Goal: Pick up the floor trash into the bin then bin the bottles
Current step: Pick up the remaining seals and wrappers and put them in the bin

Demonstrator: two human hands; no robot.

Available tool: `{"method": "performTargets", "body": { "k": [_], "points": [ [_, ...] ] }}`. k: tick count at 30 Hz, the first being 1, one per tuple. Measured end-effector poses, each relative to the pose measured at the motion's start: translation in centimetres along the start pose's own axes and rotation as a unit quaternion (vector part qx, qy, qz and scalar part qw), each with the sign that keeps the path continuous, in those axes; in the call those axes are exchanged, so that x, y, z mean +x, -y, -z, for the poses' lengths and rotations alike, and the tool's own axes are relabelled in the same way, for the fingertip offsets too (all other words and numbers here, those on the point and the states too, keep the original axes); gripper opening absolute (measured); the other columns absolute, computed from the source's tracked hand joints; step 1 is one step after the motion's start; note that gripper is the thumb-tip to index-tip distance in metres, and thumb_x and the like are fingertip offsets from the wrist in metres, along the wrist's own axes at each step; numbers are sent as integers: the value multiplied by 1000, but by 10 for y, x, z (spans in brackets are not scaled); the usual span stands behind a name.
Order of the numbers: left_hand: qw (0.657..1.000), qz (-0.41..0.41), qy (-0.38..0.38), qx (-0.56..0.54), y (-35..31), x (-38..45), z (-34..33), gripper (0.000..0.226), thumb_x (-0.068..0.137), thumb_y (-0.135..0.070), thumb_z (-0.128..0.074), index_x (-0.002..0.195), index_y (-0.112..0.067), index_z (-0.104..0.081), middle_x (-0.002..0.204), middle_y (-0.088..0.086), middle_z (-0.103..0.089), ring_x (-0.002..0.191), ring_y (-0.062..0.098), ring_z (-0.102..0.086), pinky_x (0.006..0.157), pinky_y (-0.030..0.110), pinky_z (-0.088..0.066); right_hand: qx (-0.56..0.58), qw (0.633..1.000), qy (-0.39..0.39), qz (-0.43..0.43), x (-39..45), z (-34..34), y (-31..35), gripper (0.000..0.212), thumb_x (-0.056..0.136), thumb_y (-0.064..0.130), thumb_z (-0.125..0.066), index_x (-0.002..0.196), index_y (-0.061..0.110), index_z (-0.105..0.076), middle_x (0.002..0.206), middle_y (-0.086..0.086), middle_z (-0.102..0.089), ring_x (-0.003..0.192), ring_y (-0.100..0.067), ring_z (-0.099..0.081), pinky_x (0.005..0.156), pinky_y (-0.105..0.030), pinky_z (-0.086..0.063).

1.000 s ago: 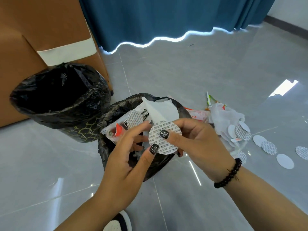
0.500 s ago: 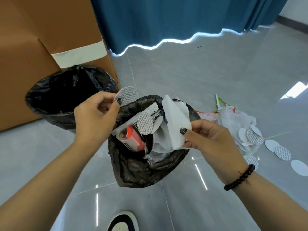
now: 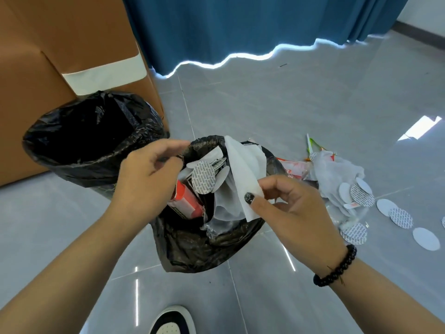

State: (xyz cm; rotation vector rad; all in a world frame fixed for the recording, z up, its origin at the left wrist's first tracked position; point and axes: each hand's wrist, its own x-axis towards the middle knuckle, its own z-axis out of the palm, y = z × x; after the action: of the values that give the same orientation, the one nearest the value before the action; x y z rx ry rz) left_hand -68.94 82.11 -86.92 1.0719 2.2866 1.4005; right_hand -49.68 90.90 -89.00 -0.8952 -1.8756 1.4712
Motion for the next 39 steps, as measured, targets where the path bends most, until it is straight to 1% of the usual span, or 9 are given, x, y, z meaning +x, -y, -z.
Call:
{"method": "performTargets", "body": {
  "k": [6, 11, 15, 18, 20, 24, 31, 34, 39],
  "points": [
    [927, 23, 257, -273, -17, -55, -10, 46, 85, -22, -63, 130, -20, -53, 125, -3, -64, 110, 18, -64, 83, 26, -54, -18, 980, 107, 166, -4, -3, 12, 10, 79, 11, -64, 87, 7, -69, 88, 3, -61, 82, -15, -59, 70, -18, -45],
    [922, 71, 170, -341, -15, -57, -16, 24, 74, -10, -70, 97, -4, -70, 97, 11, -75, 86, 20, -72, 71, 25, -57, 29, 985, 100, 138, -2, 1, 13, 19, 75, 0, -64, 88, 11, -72, 86, 3, -65, 78, -15, -63, 66, -22, -50],
    [979, 5, 26, -202, -16, -43, -15, 16, 80, -4, -69, 81, -19, -74, 79, 0, -74, 67, 11, -67, 59, 20, -56, 69, 993, 61, 73, 2, 6, 6, 27, 76, -5, -66, 89, 18, -72, 88, 1, -69, 79, -12, -65, 67, -27, -55],
    [978, -200, -57, 31, -6, -17, -13, 25, 86, 4, -62, 89, -17, -76, 93, 1, -73, 81, 9, -66, 74, 19, -55, 58, 998, 19, 14, 9, 13, -6, 31, 79, -9, -64, 84, 20, -72, 83, 3, -72, 79, -15, -67, 71, -26, -55],
    [939, -294, 13, 175, 4, -1, -22, 25, 88, -7, -52, 98, -10, -75, 106, 4, -70, 98, 12, -64, 91, 17, -48, 53, 998, -15, -37, 17, 19, -20, 29, 80, -7, -63, 80, 21, -71, 79, 2, -72, 81, -22, -68, 69, -23, -55],
    [831, -270, 296, 386, 17, 11, -50, 63, 80, -40, -11, 110, -21, -62, 121, -3, -63, 117, 17, -54, 99, 38, -43, 38, 981, -101, -159, 31, 39, -65, 24, 81, -7, -60, 77, 16, -69, 82, -6, -68, 72, -16, -65, 59, -19, -54],
    [730, -253, 387, 504, 26, 23, -71, 74, 80, -44, 0, 126, -22, -53, 132, -1, -54, 121, 16, -45, 100, 36, -35, -125, 941, -120, -291, 31, 74, -155, 19, 82, 1, -58, 78, 19, -64, 93, -6, -67, 87, -23, -61, 85, -41, -53],
    [744, -242, 374, 498, 19, 26, -69, 58, 81, -40, -10, 111, -23, -57, 119, -1, -59, 110, 18, -50, 92, 36, -41, -243, 927, -93, -269, 37, 83, -173, 15, 82, 6, -58, 93, 16, -63, 109, -4, -63, 95, -21, -57, 85, -30, -45],
    [856, -283, 191, 389, 8, 2, -54, 49, 83, -28, -28, 105, -13, -69, 111, 6, -68, 105, 25, -61, 88, 43, -52, -422, 886, 41, -187, 59, 86, -183, 34, 85, 10, -57, 118, 14, -57, 126, -6, -46, 117, -25, -46, 88, -22, -32]
  ]
}}
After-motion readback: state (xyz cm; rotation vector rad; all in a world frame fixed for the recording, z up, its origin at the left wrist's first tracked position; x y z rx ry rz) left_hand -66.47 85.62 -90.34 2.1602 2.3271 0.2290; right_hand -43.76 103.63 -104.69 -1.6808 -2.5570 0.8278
